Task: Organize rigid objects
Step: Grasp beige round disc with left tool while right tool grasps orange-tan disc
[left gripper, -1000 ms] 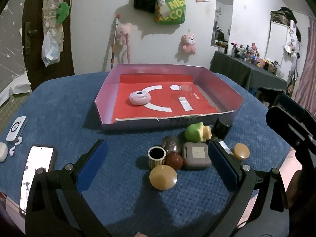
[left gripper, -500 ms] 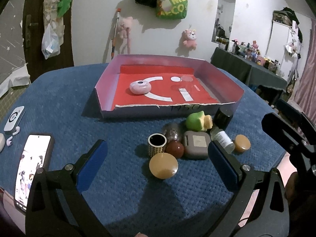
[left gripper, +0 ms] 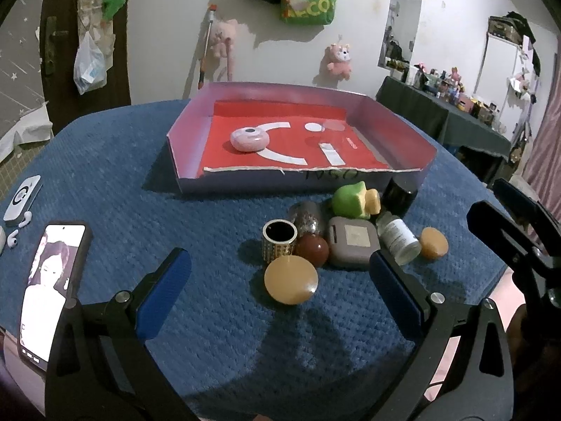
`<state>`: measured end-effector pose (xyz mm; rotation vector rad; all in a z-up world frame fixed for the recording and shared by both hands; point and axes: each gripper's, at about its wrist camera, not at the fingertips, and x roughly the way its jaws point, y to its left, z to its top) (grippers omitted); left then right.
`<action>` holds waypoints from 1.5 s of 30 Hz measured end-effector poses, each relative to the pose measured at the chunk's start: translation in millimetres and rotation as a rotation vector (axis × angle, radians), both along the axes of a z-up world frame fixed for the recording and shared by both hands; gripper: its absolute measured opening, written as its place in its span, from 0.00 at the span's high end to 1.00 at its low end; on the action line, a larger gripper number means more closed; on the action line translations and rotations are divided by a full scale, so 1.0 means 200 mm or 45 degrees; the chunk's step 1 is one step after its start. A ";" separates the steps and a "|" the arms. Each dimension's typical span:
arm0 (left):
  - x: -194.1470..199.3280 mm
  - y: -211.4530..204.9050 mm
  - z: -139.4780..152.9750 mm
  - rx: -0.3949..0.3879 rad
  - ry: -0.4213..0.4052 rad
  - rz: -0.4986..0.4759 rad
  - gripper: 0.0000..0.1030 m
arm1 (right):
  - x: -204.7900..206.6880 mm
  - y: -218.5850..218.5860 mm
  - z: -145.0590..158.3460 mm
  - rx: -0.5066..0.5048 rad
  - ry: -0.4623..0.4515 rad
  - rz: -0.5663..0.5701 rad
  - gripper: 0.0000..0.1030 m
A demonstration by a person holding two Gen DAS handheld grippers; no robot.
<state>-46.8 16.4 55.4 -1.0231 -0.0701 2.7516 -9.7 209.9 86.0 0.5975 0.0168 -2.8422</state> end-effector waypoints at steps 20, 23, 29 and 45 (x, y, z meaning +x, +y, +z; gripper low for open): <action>-0.02 0.01 -0.12 -0.002 -0.063 -0.007 0.06 | -0.10 0.06 -0.19 0.044 -0.178 -0.090 0.19; -0.03 0.01 -0.13 0.004 -0.072 -0.011 0.11 | -0.10 0.07 -0.22 0.057 -0.196 -0.097 0.21; -0.04 0.01 -0.15 0.013 -0.084 -0.015 0.14 | -0.11 0.09 -0.25 0.072 -0.225 -0.118 0.26; -0.05 0.01 -0.18 -0.018 -0.082 -0.005 0.36 | -0.17 0.12 -0.33 0.094 -0.292 -0.173 0.33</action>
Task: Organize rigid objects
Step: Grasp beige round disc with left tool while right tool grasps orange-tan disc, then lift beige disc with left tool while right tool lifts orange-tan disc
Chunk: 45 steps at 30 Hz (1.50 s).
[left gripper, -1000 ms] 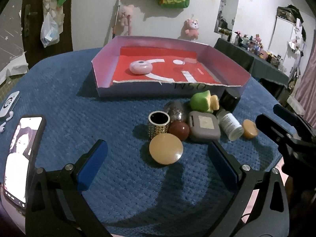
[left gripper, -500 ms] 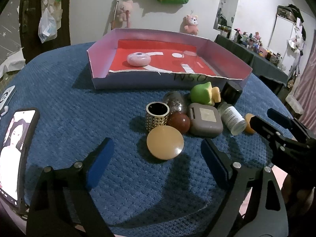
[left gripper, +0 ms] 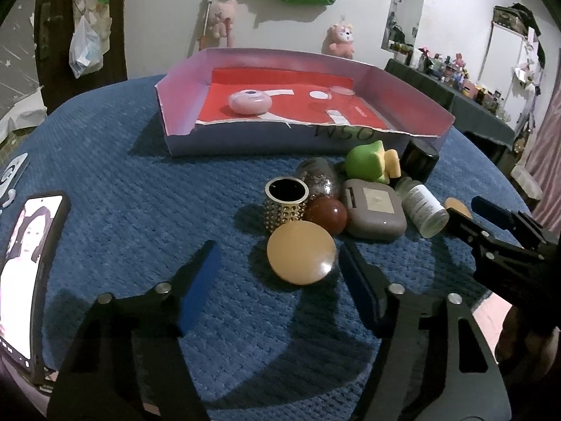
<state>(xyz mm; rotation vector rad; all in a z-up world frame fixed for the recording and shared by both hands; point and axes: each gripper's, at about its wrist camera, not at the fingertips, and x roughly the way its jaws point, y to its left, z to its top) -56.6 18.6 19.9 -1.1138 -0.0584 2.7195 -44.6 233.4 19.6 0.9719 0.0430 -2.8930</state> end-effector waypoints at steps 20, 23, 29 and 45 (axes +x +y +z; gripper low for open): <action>0.02 0.06 0.02 -0.032 0.032 -0.067 0.65 | -0.04 -0.01 -0.02 -0.030 -0.035 0.015 0.62; 0.03 0.06 0.03 -0.028 0.044 -0.072 0.65 | -0.03 -0.01 0.00 -0.036 -0.022 0.024 0.62; 0.04 0.06 0.06 -0.010 0.064 -0.084 0.65 | -0.01 -0.02 0.05 -0.049 0.008 0.047 0.62; 0.04 0.06 0.08 0.009 0.078 -0.086 0.65 | 0.01 -0.07 0.11 -0.079 0.041 0.106 0.62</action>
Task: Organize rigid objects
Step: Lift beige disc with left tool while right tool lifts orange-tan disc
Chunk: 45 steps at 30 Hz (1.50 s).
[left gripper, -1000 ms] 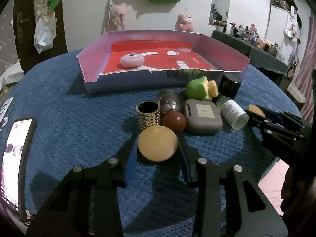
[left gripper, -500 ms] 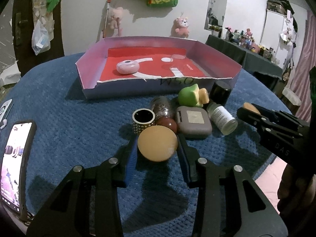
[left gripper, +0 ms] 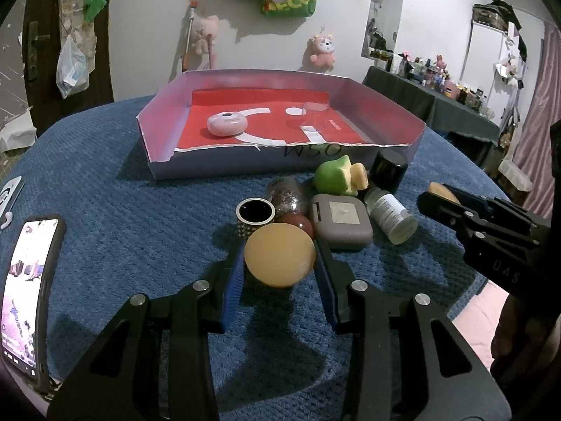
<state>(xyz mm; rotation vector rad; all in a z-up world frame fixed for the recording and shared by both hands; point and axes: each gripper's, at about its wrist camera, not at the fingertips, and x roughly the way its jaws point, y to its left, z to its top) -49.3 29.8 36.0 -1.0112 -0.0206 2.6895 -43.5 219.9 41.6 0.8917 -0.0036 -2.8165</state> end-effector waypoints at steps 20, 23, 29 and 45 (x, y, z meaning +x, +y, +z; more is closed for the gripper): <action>0.01 0.00 0.00 0.005 0.006 -0.001 0.65 | 0.01 0.00 0.00 -0.011 -0.004 0.013 0.62; 0.01 0.00 0.00 0.005 0.005 -0.001 0.65 | 0.01 0.00 0.00 -0.012 -0.004 0.012 0.62; 0.01 0.01 0.01 0.009 0.008 -0.003 0.65 | 0.01 -0.01 -0.01 -0.014 -0.005 0.014 0.62; 0.00 0.01 0.02 0.021 0.020 -0.008 0.65 | 0.01 -0.04 0.01 -0.016 0.000 0.032 0.62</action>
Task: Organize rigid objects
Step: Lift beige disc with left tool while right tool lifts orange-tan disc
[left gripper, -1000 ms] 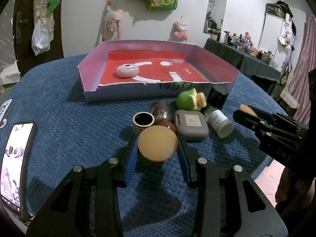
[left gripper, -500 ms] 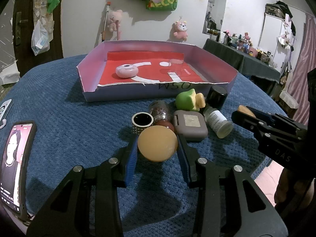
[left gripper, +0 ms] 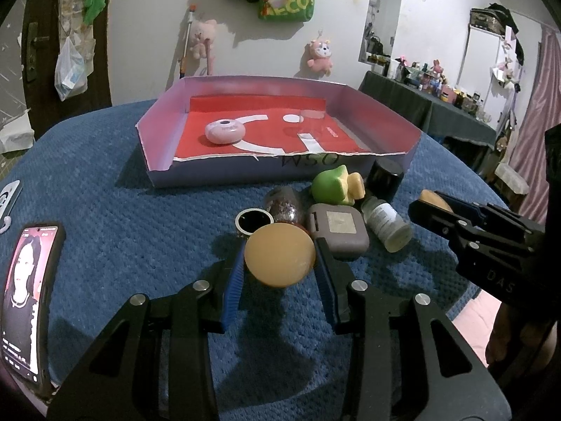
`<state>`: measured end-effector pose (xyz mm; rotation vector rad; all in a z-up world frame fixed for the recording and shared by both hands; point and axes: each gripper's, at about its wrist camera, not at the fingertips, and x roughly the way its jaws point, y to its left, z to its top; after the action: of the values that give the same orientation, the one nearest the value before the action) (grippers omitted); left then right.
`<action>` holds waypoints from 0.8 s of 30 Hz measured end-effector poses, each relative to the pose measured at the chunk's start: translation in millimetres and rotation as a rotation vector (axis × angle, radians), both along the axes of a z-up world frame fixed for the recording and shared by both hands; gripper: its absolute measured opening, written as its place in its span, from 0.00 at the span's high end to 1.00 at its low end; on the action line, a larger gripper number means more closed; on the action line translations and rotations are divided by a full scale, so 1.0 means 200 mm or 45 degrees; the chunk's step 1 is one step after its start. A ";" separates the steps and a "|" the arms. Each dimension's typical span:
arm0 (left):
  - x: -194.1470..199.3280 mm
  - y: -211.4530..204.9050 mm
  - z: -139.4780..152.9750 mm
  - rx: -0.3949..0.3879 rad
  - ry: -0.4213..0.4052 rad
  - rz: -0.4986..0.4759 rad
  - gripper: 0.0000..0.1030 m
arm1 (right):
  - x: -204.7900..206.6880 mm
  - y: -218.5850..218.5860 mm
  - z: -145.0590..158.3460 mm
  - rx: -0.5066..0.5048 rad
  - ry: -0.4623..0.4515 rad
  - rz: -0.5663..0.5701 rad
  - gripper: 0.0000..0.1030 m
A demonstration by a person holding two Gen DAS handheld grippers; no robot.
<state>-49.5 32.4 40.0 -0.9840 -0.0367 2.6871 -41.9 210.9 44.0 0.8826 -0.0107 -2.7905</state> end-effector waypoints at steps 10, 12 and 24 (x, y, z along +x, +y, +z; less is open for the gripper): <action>-0.02 -0.01 0.03 0.006 0.017 -0.008 0.65 | -0.01 -0.01 0.03 0.001 0.017 0.020 0.62; -0.03 -0.02 0.04 0.016 0.020 -0.014 0.65 | -0.02 -0.02 0.04 0.001 0.022 0.025 0.62; -0.07 -0.03 0.07 0.010 0.042 -0.026 0.65 | -0.04 -0.04 0.09 -0.002 0.047 0.050 0.62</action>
<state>-64.1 27.2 53.8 -0.9327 -0.0307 2.6818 -50.4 203.8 62.7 0.8216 0.0102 -2.7691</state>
